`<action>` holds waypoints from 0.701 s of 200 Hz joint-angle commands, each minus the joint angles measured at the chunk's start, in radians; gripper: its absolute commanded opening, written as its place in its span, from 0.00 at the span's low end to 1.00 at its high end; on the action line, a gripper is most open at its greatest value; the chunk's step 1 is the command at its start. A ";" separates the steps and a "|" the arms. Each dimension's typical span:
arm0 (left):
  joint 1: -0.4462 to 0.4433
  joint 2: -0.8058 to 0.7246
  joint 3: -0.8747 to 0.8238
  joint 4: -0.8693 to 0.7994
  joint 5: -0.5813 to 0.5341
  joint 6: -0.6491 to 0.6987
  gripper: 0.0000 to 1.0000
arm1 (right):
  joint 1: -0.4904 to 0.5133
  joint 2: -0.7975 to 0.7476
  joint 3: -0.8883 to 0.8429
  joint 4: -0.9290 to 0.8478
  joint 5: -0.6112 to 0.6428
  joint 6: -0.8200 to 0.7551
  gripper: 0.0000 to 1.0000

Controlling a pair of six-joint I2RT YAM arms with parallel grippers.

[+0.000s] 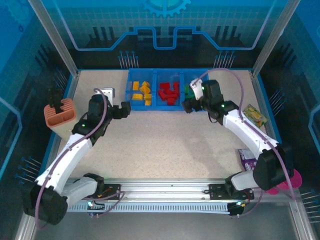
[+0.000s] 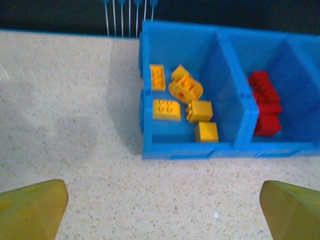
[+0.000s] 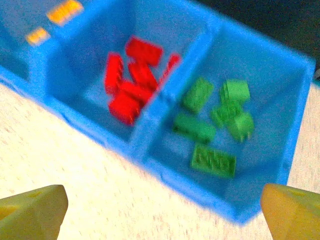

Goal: Sort the legos into containers by color
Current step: Reset both arms

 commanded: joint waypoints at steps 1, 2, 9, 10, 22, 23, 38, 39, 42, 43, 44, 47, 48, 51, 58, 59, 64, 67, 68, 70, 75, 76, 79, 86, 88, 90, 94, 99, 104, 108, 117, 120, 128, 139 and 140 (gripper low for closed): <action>0.007 0.046 -0.045 0.136 -0.020 -0.022 0.99 | -0.026 -0.098 -0.127 0.164 0.060 0.061 1.00; 0.007 0.048 -0.049 0.142 -0.024 -0.022 0.99 | -0.026 -0.102 -0.133 0.166 0.062 0.061 1.00; 0.007 0.062 -0.080 0.196 -0.054 -0.010 0.99 | -0.029 -0.123 -0.167 0.194 0.071 0.058 1.00; 0.007 0.065 -0.085 0.205 -0.054 -0.007 0.99 | -0.030 -0.126 -0.173 0.197 0.073 0.058 1.00; 0.007 0.098 -0.154 0.328 -0.130 0.019 0.99 | -0.038 -0.150 -0.221 0.214 0.081 0.059 1.00; 0.007 0.101 -0.160 0.338 -0.136 0.020 0.99 | -0.039 -0.152 -0.226 0.214 0.078 0.060 1.00; 0.011 0.160 -0.227 0.469 -0.195 0.074 0.99 | -0.050 -0.173 -0.246 0.178 -0.012 0.053 1.00; 0.012 0.165 -0.231 0.477 -0.198 0.075 0.99 | -0.050 -0.175 -0.248 0.176 -0.015 0.053 1.00; 0.013 0.180 -0.239 0.493 -0.208 0.083 0.99 | -0.050 -0.179 -0.252 0.174 -0.021 0.054 1.00; 0.013 0.185 -0.241 0.498 -0.211 0.085 0.99 | -0.050 -0.180 -0.254 0.174 -0.024 0.055 1.00; 0.013 0.190 -0.243 0.502 -0.214 0.086 0.99 | -0.050 -0.181 -0.256 0.173 -0.026 0.055 1.00; 0.015 0.205 -0.250 0.515 -0.219 0.091 1.00 | -0.051 -0.187 -0.263 0.174 -0.030 0.057 1.00; 0.017 0.209 -0.252 0.519 -0.219 0.093 0.99 | -0.050 -0.188 -0.265 0.174 -0.032 0.057 1.00; 0.019 0.223 -0.259 0.537 -0.218 0.102 0.99 | -0.051 -0.192 -0.273 0.175 -0.037 0.058 1.00; 0.021 0.254 -0.281 0.588 -0.212 0.132 1.00 | -0.054 -0.202 -0.292 0.184 -0.044 0.061 1.00; 0.021 0.257 -0.284 0.597 -0.211 0.135 1.00 | -0.054 -0.203 -0.294 0.185 -0.045 0.061 1.00; 0.022 0.275 -0.303 0.646 -0.204 0.145 0.99 | -0.055 -0.208 -0.306 0.197 -0.047 0.065 1.00; 0.023 0.287 -0.317 0.682 -0.198 0.154 0.99 | -0.057 -0.210 -0.314 0.205 -0.050 0.066 1.00; 0.024 0.291 -0.322 0.695 -0.196 0.157 0.99 | -0.057 -0.212 -0.316 0.207 -0.052 0.066 1.00; 0.024 0.299 -0.332 0.721 -0.190 0.165 0.99 | -0.057 -0.213 -0.320 0.212 -0.054 0.067 1.00; 0.026 0.319 -0.352 0.779 -0.173 0.187 0.99 | -0.058 -0.215 -0.327 0.222 -0.062 0.068 1.00; 0.026 0.323 -0.354 0.784 -0.168 0.192 0.99 | -0.059 -0.216 -0.328 0.224 -0.063 0.070 1.00; 0.026 0.334 -0.358 0.795 -0.160 0.205 0.99 | -0.059 -0.216 -0.331 0.227 -0.067 0.071 1.00; 0.026 0.364 -0.367 0.838 -0.143 0.228 0.99 | -0.062 -0.217 -0.335 0.233 -0.077 0.074 1.00; 0.027 0.375 -0.372 0.860 -0.138 0.245 0.99 | -0.062 -0.217 -0.335 0.235 -0.079 0.074 1.00; 0.028 0.381 -0.374 0.882 -0.137 0.261 1.00 | -0.061 -0.218 -0.336 0.237 -0.081 0.075 1.00; 0.026 0.389 -0.369 0.879 -0.143 0.274 0.99 | -0.063 -0.215 -0.336 0.240 -0.085 0.077 1.00; 0.030 0.393 -0.367 0.880 -0.128 0.286 0.99 | -0.065 -0.214 -0.336 0.243 -0.089 0.079 1.00; 0.035 0.399 -0.378 0.918 -0.111 0.306 1.00 | -0.064 -0.212 -0.336 0.245 -0.095 0.079 1.00; 0.037 0.409 -0.394 0.971 -0.104 0.322 0.99 | -0.065 -0.209 -0.338 0.247 -0.097 0.078 1.00; 0.050 0.426 -0.420 1.045 -0.118 0.311 0.99 | -0.067 -0.209 -0.341 0.256 -0.096 0.078 1.00; 0.056 0.426 -0.423 1.055 -0.116 0.304 1.00 | -0.068 -0.210 -0.344 0.261 -0.094 0.078 1.00; 0.072 0.414 -0.441 1.068 -0.090 0.289 0.99 | -0.069 -0.214 -0.355 0.274 -0.088 0.082 1.00; 0.116 0.407 -0.486 1.135 -0.031 0.248 0.99 | -0.080 -0.229 -0.372 0.290 -0.106 0.088 1.00; 0.122 0.407 -0.492 1.144 -0.025 0.242 0.99 | -0.082 -0.229 -0.375 0.292 -0.111 0.087 1.00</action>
